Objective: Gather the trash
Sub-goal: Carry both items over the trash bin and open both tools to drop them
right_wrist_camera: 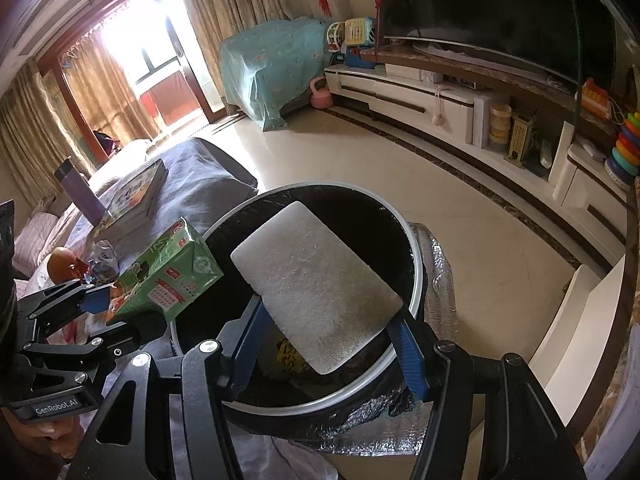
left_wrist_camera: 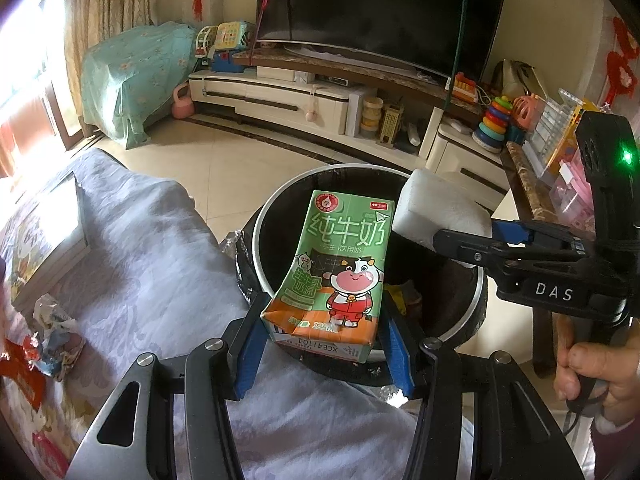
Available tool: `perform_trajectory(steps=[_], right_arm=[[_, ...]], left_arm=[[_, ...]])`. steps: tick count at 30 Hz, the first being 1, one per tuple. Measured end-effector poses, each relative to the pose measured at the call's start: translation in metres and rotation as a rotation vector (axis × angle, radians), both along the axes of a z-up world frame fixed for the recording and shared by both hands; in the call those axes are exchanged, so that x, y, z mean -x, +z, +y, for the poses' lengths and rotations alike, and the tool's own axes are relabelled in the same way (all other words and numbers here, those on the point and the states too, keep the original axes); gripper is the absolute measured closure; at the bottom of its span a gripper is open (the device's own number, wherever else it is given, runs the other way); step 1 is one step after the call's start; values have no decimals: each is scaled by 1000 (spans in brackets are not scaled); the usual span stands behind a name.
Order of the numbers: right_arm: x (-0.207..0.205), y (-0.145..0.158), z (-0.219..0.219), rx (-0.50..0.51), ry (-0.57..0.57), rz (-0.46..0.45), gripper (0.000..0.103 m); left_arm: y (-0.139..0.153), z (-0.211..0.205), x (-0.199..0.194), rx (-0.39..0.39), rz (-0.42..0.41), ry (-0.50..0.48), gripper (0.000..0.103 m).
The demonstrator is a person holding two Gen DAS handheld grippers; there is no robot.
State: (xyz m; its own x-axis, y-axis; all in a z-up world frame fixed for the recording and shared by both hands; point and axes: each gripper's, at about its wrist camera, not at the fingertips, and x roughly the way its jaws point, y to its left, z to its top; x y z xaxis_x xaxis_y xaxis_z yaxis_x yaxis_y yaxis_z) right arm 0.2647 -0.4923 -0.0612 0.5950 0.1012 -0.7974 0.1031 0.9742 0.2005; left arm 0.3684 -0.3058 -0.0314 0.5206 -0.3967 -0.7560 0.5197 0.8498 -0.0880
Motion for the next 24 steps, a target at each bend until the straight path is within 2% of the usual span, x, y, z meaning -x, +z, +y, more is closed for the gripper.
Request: perform_trajectory(steps=[10, 12, 14, 16, 19, 24], right_arm=[[-8, 0, -2, 1, 1, 6, 39], [-9, -1, -4, -12, -2, 6, 37], [-9, 0, -5, -31, -3, 6, 35], [-8, 0, -6, -45, -6, 1, 33], [-3, 1, -5, -69, -10, -12, 25], [11, 6, 4, -106, -12, -49, 21]], left_arm=[[-1, -3, -4, -1, 10, 5, 52], [-1, -3, -4, -5, 10, 8, 49], [1, -3, -2, -3, 4, 13, 42], [3, 0, 2, 6, -8, 22, 40], [4, 9, 10, 29, -17, 33, 39], [0, 34, 28, 60, -17, 78, 34]])
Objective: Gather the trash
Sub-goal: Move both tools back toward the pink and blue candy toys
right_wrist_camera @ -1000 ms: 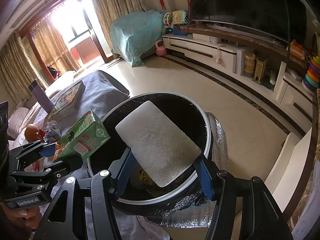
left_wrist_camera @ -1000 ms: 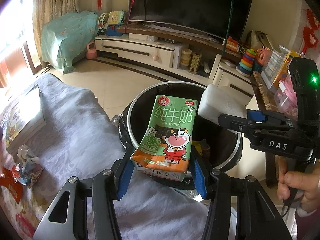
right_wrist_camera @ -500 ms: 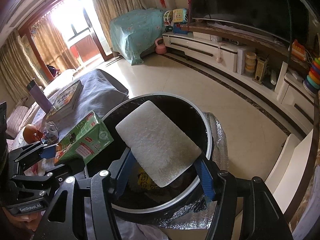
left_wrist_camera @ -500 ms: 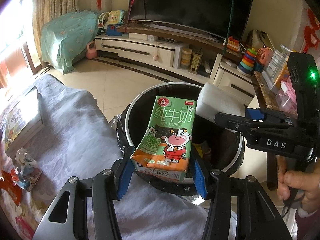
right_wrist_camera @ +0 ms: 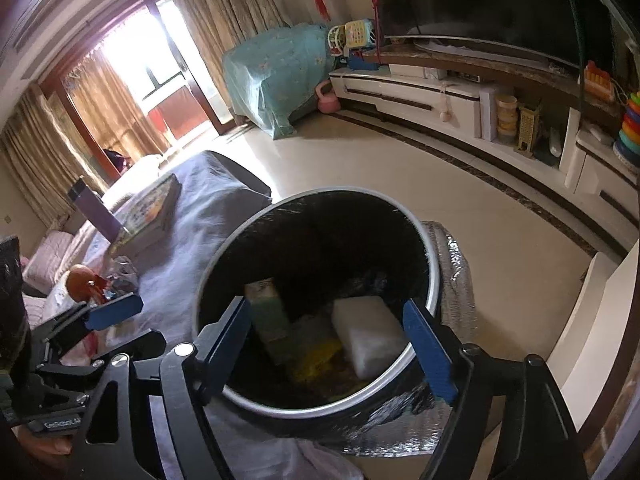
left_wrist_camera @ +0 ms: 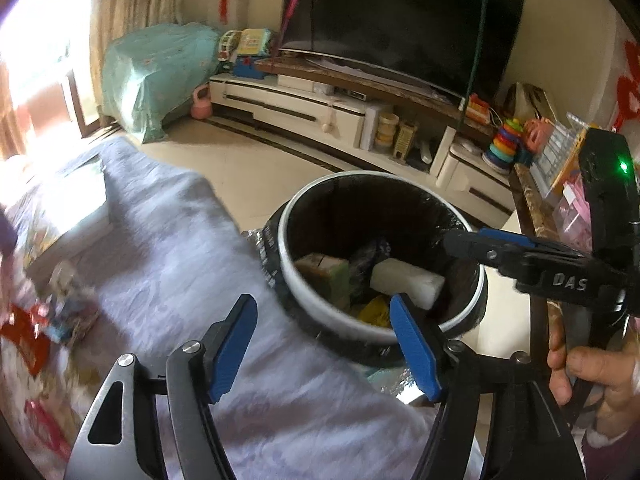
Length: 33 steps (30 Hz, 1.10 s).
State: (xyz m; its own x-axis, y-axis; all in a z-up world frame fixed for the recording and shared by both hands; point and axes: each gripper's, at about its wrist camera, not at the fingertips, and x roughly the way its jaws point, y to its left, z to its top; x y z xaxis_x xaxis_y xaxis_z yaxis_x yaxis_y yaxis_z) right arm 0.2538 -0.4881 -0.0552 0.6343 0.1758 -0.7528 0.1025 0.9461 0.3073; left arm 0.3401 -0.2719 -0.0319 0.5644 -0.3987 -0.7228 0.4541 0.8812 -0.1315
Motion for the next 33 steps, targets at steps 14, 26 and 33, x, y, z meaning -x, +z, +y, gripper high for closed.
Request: perform_trajectory(steps=[14, 26, 33], right_arm=[[40, 14, 60, -81, 53, -94, 14], [56, -8, 127, -123, 199, -55, 13], [65, -17, 168, -123, 309, -41, 13]], left_arm=[[-15, 92, 67, 72, 42, 148, 34], [-10, 173, 115, 83, 34, 290, 34], [-12, 212, 129, 95, 53, 366, 34]])
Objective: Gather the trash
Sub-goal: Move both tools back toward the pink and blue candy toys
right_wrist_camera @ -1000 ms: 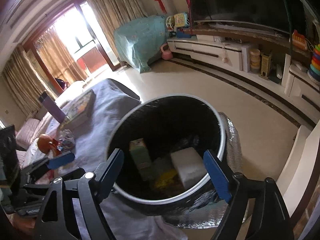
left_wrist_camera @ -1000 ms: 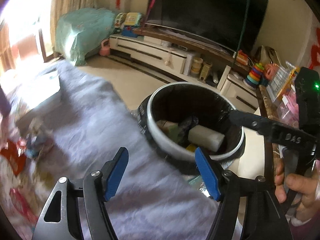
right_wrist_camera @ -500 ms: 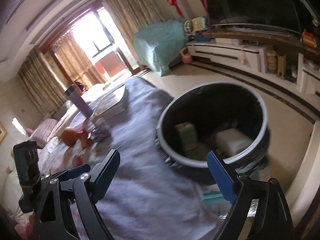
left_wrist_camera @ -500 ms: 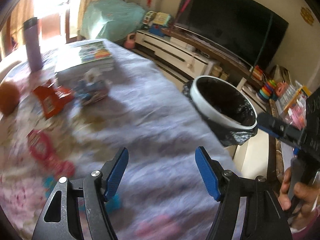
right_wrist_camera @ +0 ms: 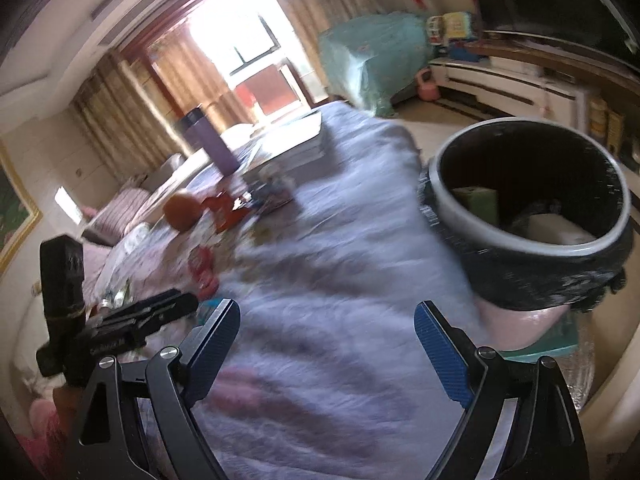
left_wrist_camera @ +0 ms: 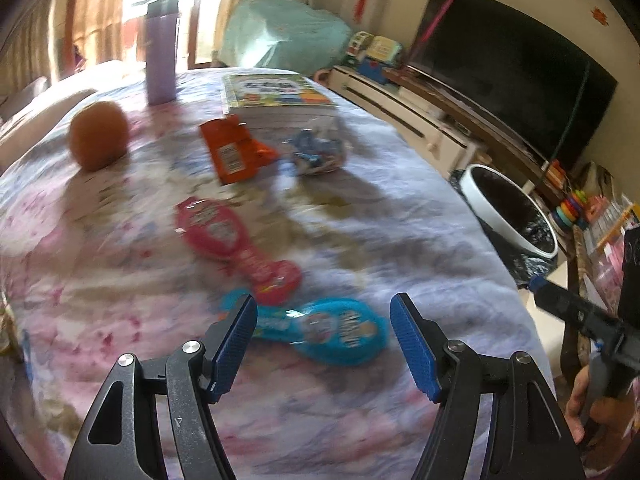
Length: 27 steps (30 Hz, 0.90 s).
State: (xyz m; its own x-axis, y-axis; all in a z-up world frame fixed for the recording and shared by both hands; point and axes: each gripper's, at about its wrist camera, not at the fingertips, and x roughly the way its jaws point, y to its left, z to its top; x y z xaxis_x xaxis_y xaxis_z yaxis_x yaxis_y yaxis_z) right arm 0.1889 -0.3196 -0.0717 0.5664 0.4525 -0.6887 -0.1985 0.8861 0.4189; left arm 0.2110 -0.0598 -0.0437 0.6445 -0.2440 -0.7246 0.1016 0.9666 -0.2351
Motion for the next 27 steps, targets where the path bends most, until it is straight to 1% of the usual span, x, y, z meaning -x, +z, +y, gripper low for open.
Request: perform_trajectory(steps=[4, 8, 15, 17, 22, 25, 27], right_arm=[[0, -6, 21, 0, 71, 9, 13], [4, -7, 46, 26, 176, -7, 13], [5, -7, 100, 130, 400, -73, 13], [4, -8, 112, 157, 446, -87, 13], [-8, -18, 136, 217, 531, -85, 14], [-18, -25, 145, 246, 556, -72, 14], [-25, -28, 151, 273, 569, -68, 20]], left_arm=[[0, 14, 4, -27, -6, 38, 34], [-2, 31, 5, -9, 4, 67, 34], [-3, 53, -2, 1, 13, 109, 34], [-4, 56, -6, -2, 21, 113, 34], [-7, 59, -24, -10, 46, 111, 34], [-8, 60, -39, -4, 62, 109, 33], [-9, 61, -50, -1, 67, 114, 33]])
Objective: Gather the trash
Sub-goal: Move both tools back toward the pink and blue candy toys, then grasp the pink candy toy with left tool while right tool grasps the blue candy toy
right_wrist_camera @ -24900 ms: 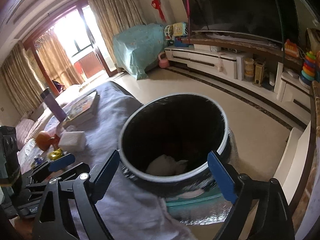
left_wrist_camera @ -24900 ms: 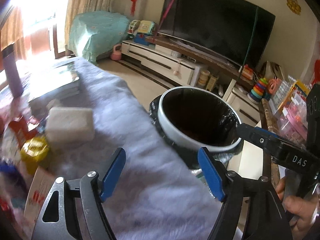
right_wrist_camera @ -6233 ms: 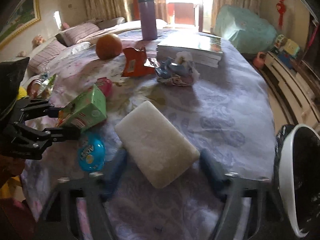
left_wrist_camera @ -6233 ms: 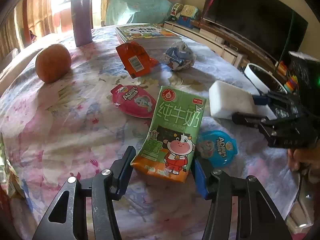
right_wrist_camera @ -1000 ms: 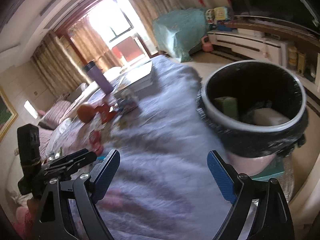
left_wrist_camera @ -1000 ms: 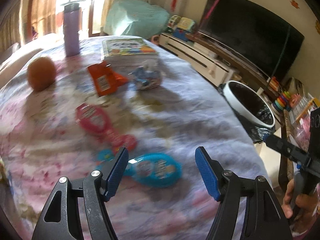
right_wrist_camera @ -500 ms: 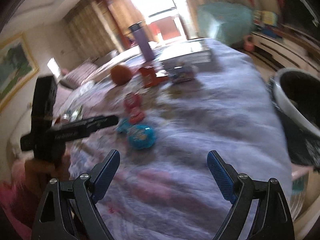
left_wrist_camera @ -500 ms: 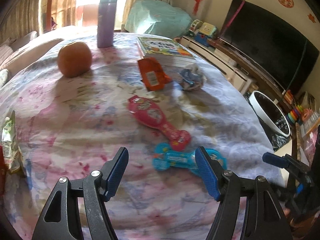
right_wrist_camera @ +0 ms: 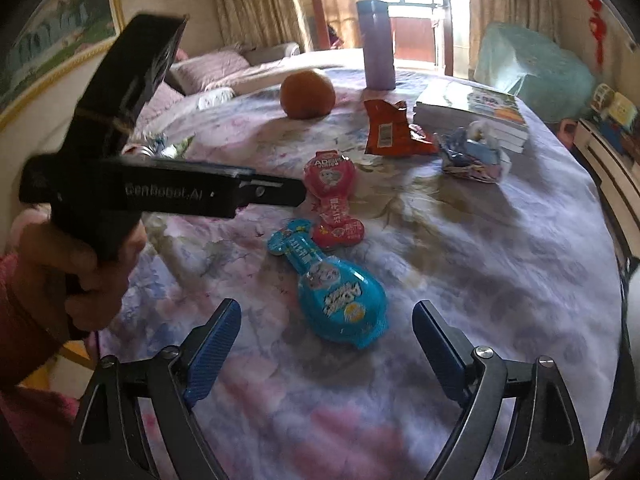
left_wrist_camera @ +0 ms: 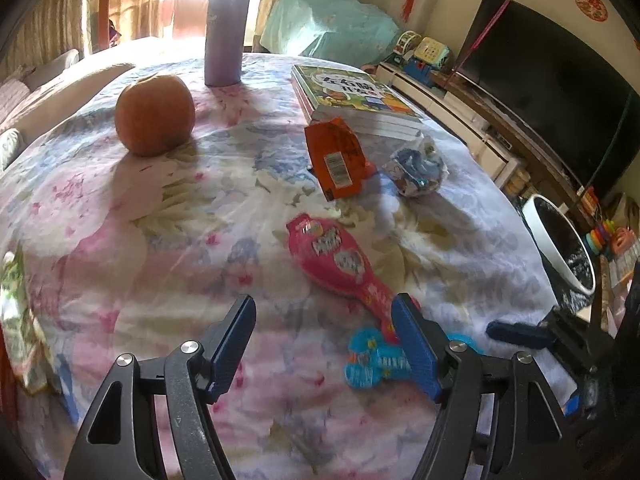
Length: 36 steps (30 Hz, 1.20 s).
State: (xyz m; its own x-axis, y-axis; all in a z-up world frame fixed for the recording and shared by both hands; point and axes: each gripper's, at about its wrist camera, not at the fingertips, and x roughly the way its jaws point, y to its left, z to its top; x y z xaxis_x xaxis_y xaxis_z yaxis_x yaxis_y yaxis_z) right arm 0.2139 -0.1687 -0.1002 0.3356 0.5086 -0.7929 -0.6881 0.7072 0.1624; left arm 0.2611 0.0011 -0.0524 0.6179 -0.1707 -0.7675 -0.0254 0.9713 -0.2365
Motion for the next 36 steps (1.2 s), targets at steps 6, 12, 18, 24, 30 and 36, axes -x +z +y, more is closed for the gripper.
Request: perform_trajectory(steps=[6, 12, 18, 24, 30, 36], right_arm=[[-13, -11, 5, 37, -11, 26, 52], [1, -6, -14, 67, -47, 0, 58], [13, 1, -74, 29, -221, 25, 58], [8, 1, -131, -32, -468, 69, 58], [8, 5, -127, -58, -430, 59, 42], [5, 7, -125, -22, -389, 14, 35]], left_arm=[[-10, -4, -27, 10, 28, 1, 33], [-23, -23, -39, -49, 24, -60, 51], [-26, -27, -39, -33, 4, -103, 60], [-24, -60, -32, -40, 41, -329, 60], [-25, -84, -27, -106, 51, -411, 58], [-29, -75, -24, -14, 31, -268, 55]])
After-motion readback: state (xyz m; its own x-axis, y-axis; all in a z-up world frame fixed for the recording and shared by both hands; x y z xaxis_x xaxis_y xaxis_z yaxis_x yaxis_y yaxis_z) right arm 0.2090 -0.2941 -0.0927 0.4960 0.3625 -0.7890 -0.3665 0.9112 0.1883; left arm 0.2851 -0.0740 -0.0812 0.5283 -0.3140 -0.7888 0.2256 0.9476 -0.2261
